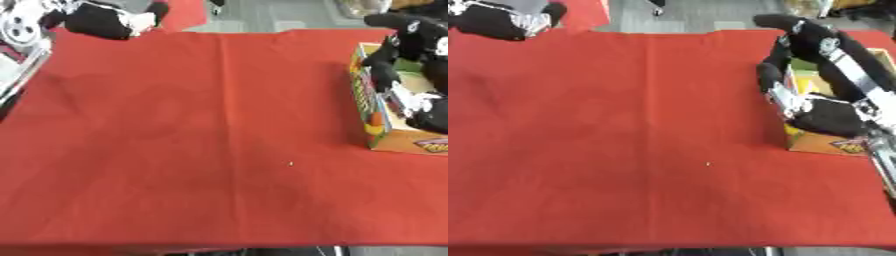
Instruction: Pick up the objects with one hand, pass them to the other hand, and then place them into the box on the other side of the table.
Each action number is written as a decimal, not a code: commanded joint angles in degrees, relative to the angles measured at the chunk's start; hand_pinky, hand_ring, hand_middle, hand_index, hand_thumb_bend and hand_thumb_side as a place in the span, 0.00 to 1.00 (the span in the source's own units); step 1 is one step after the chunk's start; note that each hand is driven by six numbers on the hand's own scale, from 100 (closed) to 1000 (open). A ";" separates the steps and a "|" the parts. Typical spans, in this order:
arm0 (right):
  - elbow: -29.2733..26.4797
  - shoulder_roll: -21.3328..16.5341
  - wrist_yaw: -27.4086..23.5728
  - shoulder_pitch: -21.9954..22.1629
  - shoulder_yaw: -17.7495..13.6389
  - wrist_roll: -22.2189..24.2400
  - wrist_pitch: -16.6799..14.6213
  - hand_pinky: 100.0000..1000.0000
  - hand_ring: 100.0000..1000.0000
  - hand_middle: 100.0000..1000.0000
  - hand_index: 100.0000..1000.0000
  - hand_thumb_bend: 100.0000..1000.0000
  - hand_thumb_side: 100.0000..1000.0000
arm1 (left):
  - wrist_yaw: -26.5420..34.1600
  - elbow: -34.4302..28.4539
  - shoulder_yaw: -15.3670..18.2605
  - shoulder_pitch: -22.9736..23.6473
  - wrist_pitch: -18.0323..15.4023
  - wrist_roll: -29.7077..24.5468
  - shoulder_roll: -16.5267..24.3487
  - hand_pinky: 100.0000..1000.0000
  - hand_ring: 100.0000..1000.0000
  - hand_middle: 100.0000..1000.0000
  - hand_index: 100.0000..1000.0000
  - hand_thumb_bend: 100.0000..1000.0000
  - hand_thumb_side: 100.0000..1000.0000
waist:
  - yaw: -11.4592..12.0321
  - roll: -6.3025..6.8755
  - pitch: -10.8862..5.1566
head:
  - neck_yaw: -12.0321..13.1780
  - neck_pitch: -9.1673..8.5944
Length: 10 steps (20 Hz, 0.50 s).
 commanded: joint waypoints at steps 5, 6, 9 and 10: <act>2.01 3.49 -0.47 -2.59 2.35 4.44 2.06 0.61 0.28 0.31 0.91 0.00 0.59 | 2.77 -5.84 -2.85 -3.21 2.45 -4.95 -1.21 0.71 0.51 0.40 0.55 0.07 0.00 | 1.00 1.03 -1.83 | -0.31 -0.14; 2.42 3.93 0.11 -2.76 2.61 4.62 2.16 0.61 0.28 0.31 0.91 0.00 0.59 | 3.09 -6.24 -3.27 -3.50 2.74 -5.55 -1.48 0.71 0.51 0.40 0.55 0.07 0.00 | 1.09 1.03 -1.83 | -0.33 -0.14; 3.27 4.80 2.64 -2.98 3.09 4.57 1.89 0.61 0.29 0.31 0.92 0.00 0.54 | 4.50 -7.03 -4.40 -3.99 3.67 -6.99 -1.98 0.71 0.51 0.40 0.55 0.07 0.00 | 1.21 1.00 -1.85 | -0.40 -0.14; 3.37 4.93 4.30 -2.99 3.15 4.26 1.50 0.61 0.29 0.31 0.92 0.00 0.52 | 5.33 -7.14 -4.80 -4.05 4.13 -7.39 -2.05 0.71 0.51 0.39 0.54 0.07 0.00 | 1.23 0.99 -1.86 | -0.41 -0.14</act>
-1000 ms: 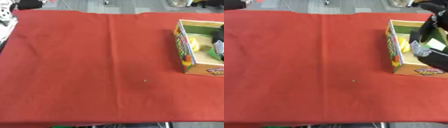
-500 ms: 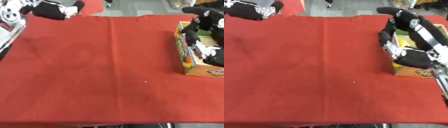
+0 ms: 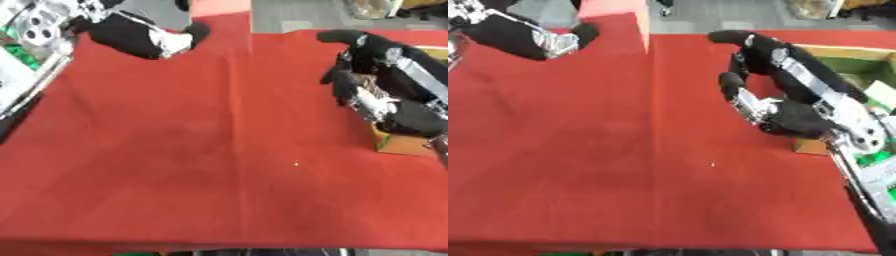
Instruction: Pick up the objects with one hand, pass them to the other hand, and then place them into the box on the other side of the table.
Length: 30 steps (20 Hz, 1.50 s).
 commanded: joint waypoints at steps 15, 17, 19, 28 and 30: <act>0.09 1.27 35.34 -2.40 3.71 -15.57 -4.36 0.61 0.30 0.30 0.92 0.00 0.04 | 17.65 -0.02 -5.12 -1.91 8.83 -0.17 0.06 0.71 0.50 0.39 0.53 0.07 0.05 | 0.22 0.95 -1.77 | -0.67 -0.14; 0.01 1.28 38.24 -2.73 4.48 -16.84 -4.79 0.61 0.30 0.29 0.92 0.00 0.02 | 18.95 0.35 -5.43 -1.97 9.27 0.10 -0.10 0.71 0.50 0.38 0.53 0.07 0.06 | 0.22 0.97 -1.76 | -0.74 -0.14; 0.09 1.23 40.66 -2.93 5.17 -17.96 -5.26 0.61 0.30 0.29 0.92 0.05 0.00 | 19.89 0.67 -5.67 -2.07 9.58 0.38 -0.24 0.70 0.50 0.38 0.53 0.07 0.06 | 0.22 0.96 -1.75 | -0.80 -0.14; 1.40 0.49 44.48 -3.30 7.78 -20.50 -7.53 0.61 0.29 0.27 0.92 0.08 0.02 | 20.63 2.09 -5.64 -2.59 9.68 1.12 -0.53 0.70 0.50 0.38 0.53 0.07 0.05 | 0.17 0.97 -1.67 | -0.97 -0.14; 1.48 0.31 44.21 -3.24 8.15 -20.21 -7.97 0.61 0.29 0.27 0.92 0.07 0.05 | 19.91 2.37 -5.28 -2.68 9.37 1.13 -0.38 0.70 0.50 0.38 0.53 0.07 0.05 | 0.15 0.98 -1.65 | -0.95 -0.14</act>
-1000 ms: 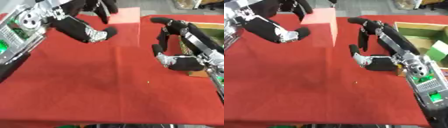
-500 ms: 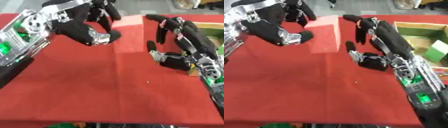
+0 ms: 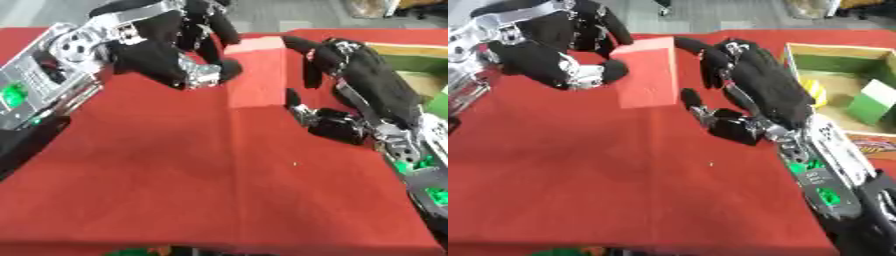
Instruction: Pick up the objects with one hand, pass them to the other hand, and then place them into the box on the other side of the table.
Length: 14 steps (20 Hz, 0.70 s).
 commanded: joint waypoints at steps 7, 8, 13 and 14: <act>-1.66 -1.76 -2.37 -0.22 0.61 2.71 -0.69 0.62 0.29 0.28 0.93 0.16 0.18 | -3.66 2.37 1.57 -1.55 -1.41 -1.33 1.02 0.71 0.50 0.38 0.53 0.08 0.04 | -0.16 0.83 -1.64 | 0.10 -0.14; -1.92 -1.86 -2.72 -0.09 0.46 3.12 -0.47 0.62 0.29 0.28 0.94 0.15 0.18 | -3.97 2.80 1.55 -1.52 -1.58 -1.71 1.04 0.71 0.50 0.38 0.53 0.08 0.04 | -0.20 0.82 -1.64 | 0.13 -0.14; -3.21 -2.34 -4.75 0.39 -0.15 4.26 0.74 0.61 0.29 0.27 0.94 0.12 0.22 | -5.14 4.69 1.76 -1.18 -2.68 -3.35 1.23 0.71 0.50 0.38 0.53 0.08 0.04 | -0.33 0.80 -1.63 | 0.21 -0.14; -3.40 -2.40 -5.08 0.45 -0.23 4.36 0.95 0.61 0.29 0.27 0.94 0.11 0.23 | -5.23 4.95 1.86 -1.09 -2.92 -3.58 1.27 0.71 0.50 0.38 0.53 0.08 0.04 | -0.35 0.81 -1.61 | 0.22 -0.14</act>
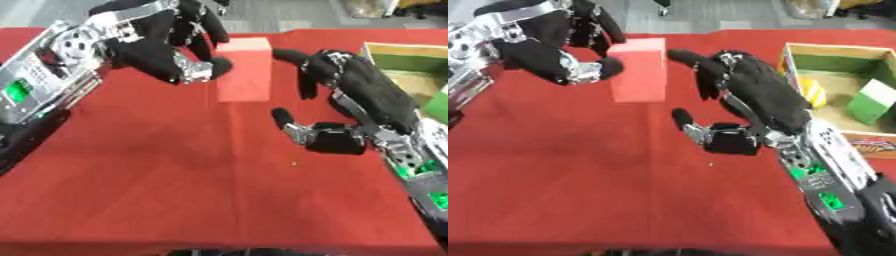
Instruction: Pick up the objects with one hand, pass them to the other hand, and then place them into the box on the other side of the table.
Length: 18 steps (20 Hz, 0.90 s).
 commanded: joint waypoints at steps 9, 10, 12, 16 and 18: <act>-3.14 -1.29 -3.44 -0.23 -1.29 -0.23 2.98 0.60 0.28 0.26 0.93 0.08 0.24 | 0.21 1.39 1.46 -0.46 -1.75 -2.74 1.48 0.72 0.50 0.39 0.54 0.04 0.06 | -0.30 0.85 -1.53 | 0.17 -0.14; -3.25 -1.26 -3.56 -0.26 -1.22 -0.30 3.31 0.60 0.27 0.26 0.93 0.07 0.24 | 0.41 1.43 1.35 -0.46 -1.79 -2.94 1.45 0.72 0.50 0.39 0.54 0.03 0.06 | -0.30 0.86 -1.53 | 0.16 -0.14; -3.47 -1.11 -3.84 -0.42 -0.93 -0.30 3.83 0.60 0.27 0.26 0.93 0.06 0.24 | 0.84 1.53 1.10 -0.55 -1.83 -3.26 1.32 0.72 0.51 0.39 0.54 0.03 0.06 | -0.31 0.87 -1.53 | 0.12 -0.14; -3.88 -0.46 -4.42 -1.16 -0.46 0.22 4.22 0.60 0.27 0.26 0.93 0.06 0.23 | 1.55 1.48 0.45 -1.05 -1.64 -3.75 0.83 0.72 0.51 0.39 0.54 0.01 0.07 | -0.27 0.90 -1.51 | -0.02 -0.14; -3.99 -0.27 -4.63 -1.59 -0.28 0.61 4.14 0.60 0.27 0.26 0.93 0.05 0.23 | 1.86 1.34 -0.07 -1.41 -1.34 -4.03 0.48 0.72 0.51 0.39 0.54 0.01 0.07 | -0.20 0.93 -1.49 | -0.10 -0.14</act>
